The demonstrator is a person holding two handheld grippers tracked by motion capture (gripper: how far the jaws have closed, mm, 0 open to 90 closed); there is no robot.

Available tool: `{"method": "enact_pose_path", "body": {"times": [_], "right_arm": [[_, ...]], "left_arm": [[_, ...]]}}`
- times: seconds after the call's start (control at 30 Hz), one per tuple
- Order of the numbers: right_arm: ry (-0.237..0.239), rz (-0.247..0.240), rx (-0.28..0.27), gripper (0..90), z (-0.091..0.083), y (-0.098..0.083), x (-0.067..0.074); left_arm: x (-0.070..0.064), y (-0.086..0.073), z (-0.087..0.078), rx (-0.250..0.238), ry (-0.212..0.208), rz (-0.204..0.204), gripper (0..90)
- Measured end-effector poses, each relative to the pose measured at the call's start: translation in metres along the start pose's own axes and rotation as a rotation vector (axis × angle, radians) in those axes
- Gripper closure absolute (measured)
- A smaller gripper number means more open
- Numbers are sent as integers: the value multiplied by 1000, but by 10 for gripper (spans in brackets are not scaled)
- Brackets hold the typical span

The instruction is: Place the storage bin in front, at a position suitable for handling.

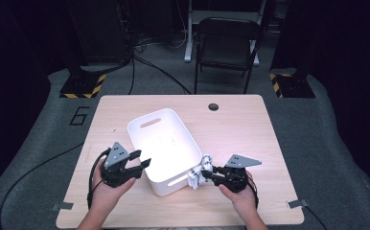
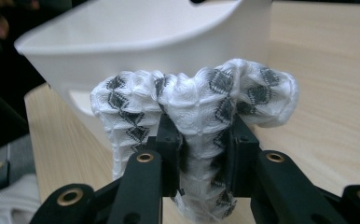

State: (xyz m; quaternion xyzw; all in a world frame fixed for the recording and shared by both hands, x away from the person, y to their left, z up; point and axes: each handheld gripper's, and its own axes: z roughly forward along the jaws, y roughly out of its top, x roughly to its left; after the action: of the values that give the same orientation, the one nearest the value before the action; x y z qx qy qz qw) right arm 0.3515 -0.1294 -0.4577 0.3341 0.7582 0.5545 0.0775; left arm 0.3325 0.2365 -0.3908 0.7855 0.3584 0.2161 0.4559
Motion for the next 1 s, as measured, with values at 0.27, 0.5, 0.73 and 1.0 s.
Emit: {"method": "enact_pose_path", "body": {"times": [0.27,0.5,0.73,1.0], "right_arm": [[-73,-34,-119,707,-18,22,26],[-93,-51,-65,704,-8,16,25],[-88,-13,45,696,10,-3,16],[-99,-8,99,689,21,-15,12]], "left_arm": [[0,1,2,58,-64,-14,510],[-3,6,-6,38,-149,13,528],[-23,10,0,108,-280,45,562],[-40,7,9,161,-356,124,648]]}}
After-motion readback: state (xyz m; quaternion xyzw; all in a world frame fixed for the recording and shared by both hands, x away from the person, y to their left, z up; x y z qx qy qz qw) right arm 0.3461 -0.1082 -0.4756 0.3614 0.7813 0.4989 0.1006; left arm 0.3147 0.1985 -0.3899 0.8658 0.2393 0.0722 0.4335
